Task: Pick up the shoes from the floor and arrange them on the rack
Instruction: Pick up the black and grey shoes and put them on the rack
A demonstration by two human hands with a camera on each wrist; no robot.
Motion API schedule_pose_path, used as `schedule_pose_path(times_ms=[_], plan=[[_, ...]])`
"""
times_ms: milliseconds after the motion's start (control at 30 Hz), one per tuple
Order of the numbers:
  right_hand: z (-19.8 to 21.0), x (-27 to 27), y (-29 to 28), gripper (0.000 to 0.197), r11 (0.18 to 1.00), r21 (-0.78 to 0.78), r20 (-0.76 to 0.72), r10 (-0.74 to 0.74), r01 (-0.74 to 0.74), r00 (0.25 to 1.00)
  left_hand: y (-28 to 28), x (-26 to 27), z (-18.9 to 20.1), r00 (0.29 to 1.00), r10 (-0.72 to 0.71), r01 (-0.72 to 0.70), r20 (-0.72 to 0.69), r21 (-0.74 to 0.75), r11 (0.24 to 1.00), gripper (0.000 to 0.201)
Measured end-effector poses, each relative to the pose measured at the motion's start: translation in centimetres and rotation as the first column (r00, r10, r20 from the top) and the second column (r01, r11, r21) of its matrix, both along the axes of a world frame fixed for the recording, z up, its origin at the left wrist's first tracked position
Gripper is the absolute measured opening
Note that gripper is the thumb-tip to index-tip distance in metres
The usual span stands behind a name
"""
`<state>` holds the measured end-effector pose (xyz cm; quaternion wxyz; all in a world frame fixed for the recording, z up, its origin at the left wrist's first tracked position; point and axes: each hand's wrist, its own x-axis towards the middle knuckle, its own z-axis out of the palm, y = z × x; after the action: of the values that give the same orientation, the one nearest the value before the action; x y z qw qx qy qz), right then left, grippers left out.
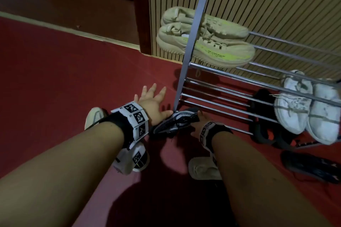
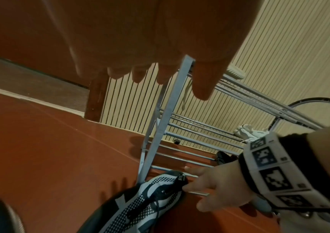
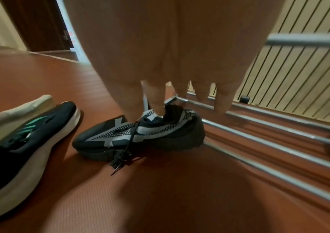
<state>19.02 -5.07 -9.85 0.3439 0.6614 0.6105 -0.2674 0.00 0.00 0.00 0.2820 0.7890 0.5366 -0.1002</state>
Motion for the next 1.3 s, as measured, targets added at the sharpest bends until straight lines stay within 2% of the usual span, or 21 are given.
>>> schedule_pose_path(times_ms=[100,200,333,433,533,600,700,767,833,900,967,1033,1100,1167,1233,1300], plan=[[-0.2,-0.4,0.0,0.065,0.996,-0.013,0.053,0.089,-0.088,0.995,-0.2,-0.3,-0.4,0.999,0.001,-0.002,-0.034,-0.013,1.000,0.080],[-0.9,-0.6,0.3,0.067,0.997,-0.007,0.049,0.071,-0.071,0.996,-0.3,-0.5,-0.8,0.999,0.001,-0.002,-0.036,-0.020,1.000,0.080],[-3.5,0.1,1.6,0.076,0.994,0.061,-0.039,-0.090,0.092,0.995,-0.4,-0.9,-1.4,0.999,0.000,-0.001,-0.045,-0.009,1.000,0.078],[-3.6,0.8,2.3,0.050,0.955,0.154,-0.177,-0.227,0.255,0.958,-0.3,-1.3,-1.8,0.999,0.020,-0.021,-0.031,-0.034,0.999,0.075],[-1.9,1.4,2.1,0.032,0.880,0.314,-0.295,-0.266,0.356,0.918,-0.4,-1.8,-2.3,0.999,0.044,-0.045,-0.012,-0.059,0.997,0.072],[-1.3,1.5,1.8,0.026,0.802,0.375,-0.421,-0.299,0.465,0.856,-0.6,-2.0,-2.8,0.999,0.046,-0.046,-0.011,-0.065,0.997,0.071],[-0.4,0.5,0.9,0.017,0.666,0.367,-0.617,-0.348,0.649,0.706,-0.7,-2.3,-3.6,0.998,0.052,-0.054,-0.016,-0.089,0.995,0.071],[0.1,-0.1,0.6,0.023,0.633,0.327,-0.681,-0.356,0.701,0.639,-0.9,-2.5,-4.0,0.998,0.053,-0.055,-0.020,-0.107,0.993,0.073],[0.9,-0.4,0.5,0.028,0.630,0.302,-0.715,-0.347,0.716,0.607,-1.1,-2.5,-4.4,0.999,0.043,-0.046,-0.028,-0.115,0.992,0.076],[1.9,-0.3,0.5,0.030,0.579,0.300,-0.756,-0.340,0.758,0.559,-1.3,-2.7,-4.6,0.998,0.049,-0.052,-0.034,-0.121,0.991,0.080],[3.1,-0.4,0.1,0.030,0.482,0.214,-0.840,-0.353,0.850,0.411,-1.4,-2.9,-4.6,0.997,0.052,-0.058,-0.049,-0.134,0.989,0.091],[4.8,-0.8,-0.7,0.030,0.439,0.105,-0.905,-0.330,0.892,0.269,-1.7,-3.0,-4.1,0.998,0.026,-0.034,-0.060,-0.126,0.991,0.105],[6.9,-1.1,-1.8,0.028,0.473,0.019,-0.946,-0.276,0.881,0.169,-2.1,-2.8,-3.0,0.998,-0.029,0.024,-0.064,-0.068,0.997,0.116],[9.1,-1.2,-3.0,0.025,0.545,-0.031,-0.968,-0.224,0.838,0.109,-2.6,-2.4,-1.6,0.990,-0.114,0.117,-0.080,0.029,0.993,0.122],[11.0,-1.5,-4.3,0.028,0.602,-0.050,-0.976,-0.200,0.797,0.090,-3.2,-1.8,-0.2,0.973,-0.210,0.220,-0.098,0.100,0.970,0.122],[12.7,-1.7,-5.5,0.028,0.630,-0.035,-0.978,-0.181,0.776,0.104,-3.8,-1.3,1.0,0.946,-0.294,0.313,-0.137,0.141,0.939,0.117]])
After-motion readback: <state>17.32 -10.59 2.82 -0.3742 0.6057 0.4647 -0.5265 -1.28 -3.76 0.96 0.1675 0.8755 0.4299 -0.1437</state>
